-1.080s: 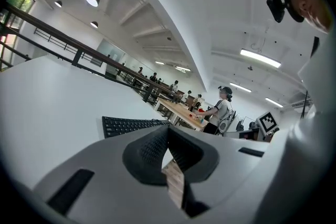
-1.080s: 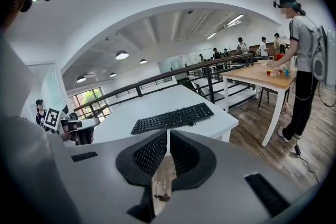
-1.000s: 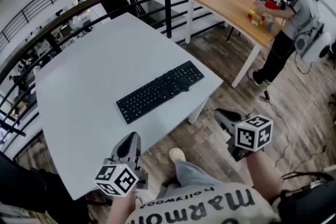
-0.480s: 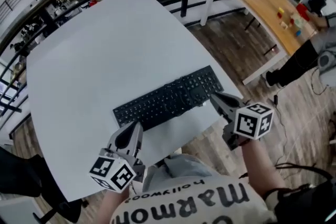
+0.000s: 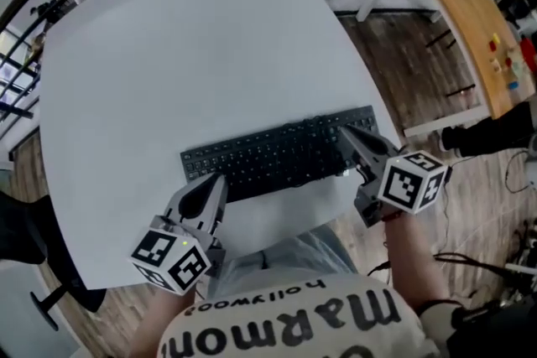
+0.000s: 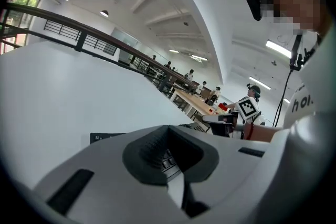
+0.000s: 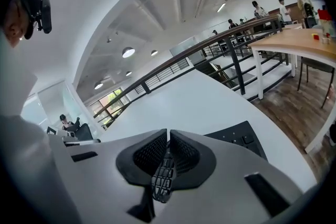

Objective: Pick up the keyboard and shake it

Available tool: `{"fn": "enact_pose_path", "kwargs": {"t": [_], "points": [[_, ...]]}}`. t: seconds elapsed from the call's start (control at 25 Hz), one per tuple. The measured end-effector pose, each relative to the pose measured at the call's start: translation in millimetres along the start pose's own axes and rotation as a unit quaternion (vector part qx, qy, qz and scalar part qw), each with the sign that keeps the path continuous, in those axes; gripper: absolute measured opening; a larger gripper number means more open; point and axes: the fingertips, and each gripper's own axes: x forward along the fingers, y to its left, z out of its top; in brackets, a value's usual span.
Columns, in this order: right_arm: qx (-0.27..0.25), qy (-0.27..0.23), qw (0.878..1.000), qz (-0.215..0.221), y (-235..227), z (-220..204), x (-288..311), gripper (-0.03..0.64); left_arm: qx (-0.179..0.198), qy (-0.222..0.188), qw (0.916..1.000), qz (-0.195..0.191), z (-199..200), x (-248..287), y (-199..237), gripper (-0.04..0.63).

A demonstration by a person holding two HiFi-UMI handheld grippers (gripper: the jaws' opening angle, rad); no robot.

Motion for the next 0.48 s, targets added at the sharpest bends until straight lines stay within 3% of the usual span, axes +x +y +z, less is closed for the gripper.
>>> {"fn": "enact_pose_path", "kwargs": {"t": [0.12, 0.24, 0.48], "points": [[-0.017, 0.016, 0.999, 0.038, 12.2, 1.0, 15.0, 0.043, -0.009, 0.006, 0.9998, 0.018, -2.0, 1.9, 10.8, 0.003], [-0.076, 0.049, 0.992, 0.085, 29.2, -1.4, 29.5, 0.043, -0.014, 0.008, 0.9992, 0.037, -1.3, 6.1, 16.8, 0.002], [-0.249, 0.093, 0.957, 0.115, 63.7, 0.8, 69.6, 0.043, -0.025, 0.009, 0.9961, 0.084, -4.3, -0.8, 35.7, 0.002]]}}
